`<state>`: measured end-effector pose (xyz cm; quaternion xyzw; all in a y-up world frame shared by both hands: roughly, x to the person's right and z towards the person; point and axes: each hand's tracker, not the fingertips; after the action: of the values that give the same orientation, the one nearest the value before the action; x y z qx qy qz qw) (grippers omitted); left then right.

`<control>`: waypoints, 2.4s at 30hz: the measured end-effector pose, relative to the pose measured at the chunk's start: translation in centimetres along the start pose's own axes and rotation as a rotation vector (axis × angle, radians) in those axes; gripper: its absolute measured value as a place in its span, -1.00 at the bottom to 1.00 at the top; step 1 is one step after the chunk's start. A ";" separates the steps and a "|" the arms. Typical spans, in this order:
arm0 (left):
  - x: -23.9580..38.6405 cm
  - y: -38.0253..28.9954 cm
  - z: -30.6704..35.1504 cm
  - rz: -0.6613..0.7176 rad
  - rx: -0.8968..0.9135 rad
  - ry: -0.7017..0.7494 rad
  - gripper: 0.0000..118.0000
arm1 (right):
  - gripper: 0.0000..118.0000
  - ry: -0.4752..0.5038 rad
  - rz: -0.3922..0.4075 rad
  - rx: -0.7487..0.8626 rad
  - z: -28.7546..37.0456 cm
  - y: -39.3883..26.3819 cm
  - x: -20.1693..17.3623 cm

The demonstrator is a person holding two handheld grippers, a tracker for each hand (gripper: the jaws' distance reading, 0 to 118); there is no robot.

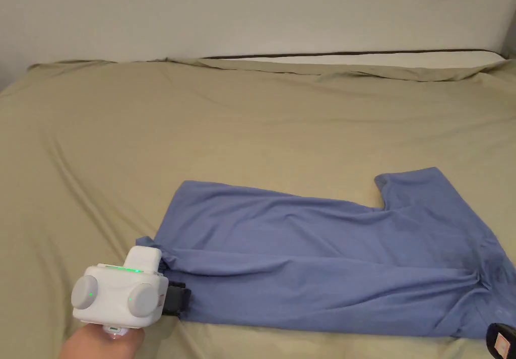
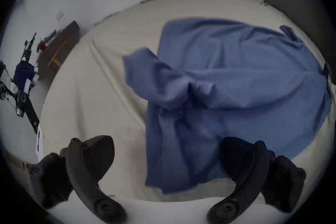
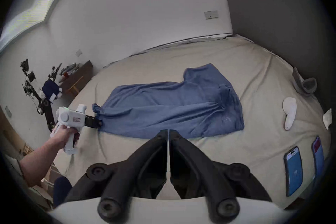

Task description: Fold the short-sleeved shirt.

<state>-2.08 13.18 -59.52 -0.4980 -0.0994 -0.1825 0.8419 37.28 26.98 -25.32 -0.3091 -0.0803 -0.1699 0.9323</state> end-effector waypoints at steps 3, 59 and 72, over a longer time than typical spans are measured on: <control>0.2 -0.3 2.9 0.028 0.142 -0.060 0.41 | -0.93 -0.057 -0.006 -0.056 -1.0 -0.2 1.3; -5.8 -11.1 14.2 0.177 0.015 -0.344 1.00 | 0.56 -0.237 0.109 -0.507 -4.5 0.2 12.3; -1.0 -11.4 19.5 0.178 0.253 -0.339 -1.00 | -0.97 -0.089 0.014 -0.022 5.4 -1.1 -0.7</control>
<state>-7.37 25.48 -41.27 -0.4189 -0.2172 -0.0072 0.8816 36.00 29.58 -20.57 -0.3270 -0.1175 -0.1503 0.9256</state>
